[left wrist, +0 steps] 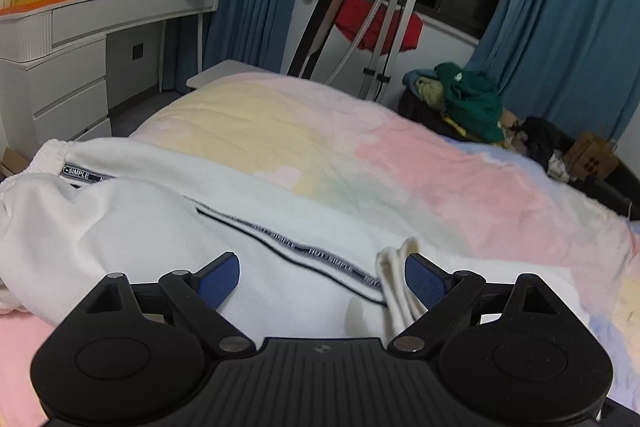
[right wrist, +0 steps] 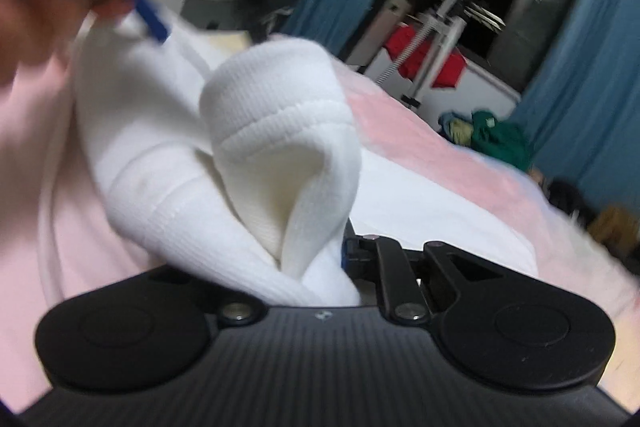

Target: Fold clothes

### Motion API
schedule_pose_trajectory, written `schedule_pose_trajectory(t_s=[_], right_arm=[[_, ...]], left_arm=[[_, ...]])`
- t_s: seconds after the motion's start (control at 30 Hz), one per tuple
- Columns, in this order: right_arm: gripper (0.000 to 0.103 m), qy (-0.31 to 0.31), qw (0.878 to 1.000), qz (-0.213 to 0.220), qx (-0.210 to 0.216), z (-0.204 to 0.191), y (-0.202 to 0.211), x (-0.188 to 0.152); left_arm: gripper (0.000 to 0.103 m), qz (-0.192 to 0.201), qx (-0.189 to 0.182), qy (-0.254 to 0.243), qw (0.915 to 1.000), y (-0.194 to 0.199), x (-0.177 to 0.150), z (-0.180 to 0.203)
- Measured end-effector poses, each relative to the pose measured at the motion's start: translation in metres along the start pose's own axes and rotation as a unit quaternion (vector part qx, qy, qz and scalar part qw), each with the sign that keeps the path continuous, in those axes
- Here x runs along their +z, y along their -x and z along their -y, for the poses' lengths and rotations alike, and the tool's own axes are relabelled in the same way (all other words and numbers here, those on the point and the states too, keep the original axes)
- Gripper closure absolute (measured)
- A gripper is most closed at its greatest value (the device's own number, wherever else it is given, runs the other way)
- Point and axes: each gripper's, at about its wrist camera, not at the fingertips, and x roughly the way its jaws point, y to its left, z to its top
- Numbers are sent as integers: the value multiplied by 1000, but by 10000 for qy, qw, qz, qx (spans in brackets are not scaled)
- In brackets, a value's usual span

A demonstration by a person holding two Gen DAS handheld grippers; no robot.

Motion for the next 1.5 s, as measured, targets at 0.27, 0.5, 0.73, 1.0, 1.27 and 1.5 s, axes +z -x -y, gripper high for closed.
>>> schedule_pose_trajectory(t_s=[0.27,0.5,0.73,1.0,1.27,1.5], right_arm=[[86,-682,9972,-84,283,1,-10,19],[44,-2035,9639,-559,1626,48,14,28],[43,-2857,9368,-423,1974,95,70,37],[43,-2976,9506,-50,886,133,68,28],[43,-3650,9277,-769,123,148,28,-15],[44,-3610,9254,-1127,-257,148,22,-33]], left_arm=[[12,211,-306,197,9991,15,-2,-2],[12,297,-409,-100,9987,29,-10,10],[11,343,-501,-745,9954,48,-32,28],[9,196,-291,-1161,9926,31,-52,41],[8,-233,160,-1528,9879,-3,-72,46],[4,-173,239,-1611,9865,-8,-79,44]])
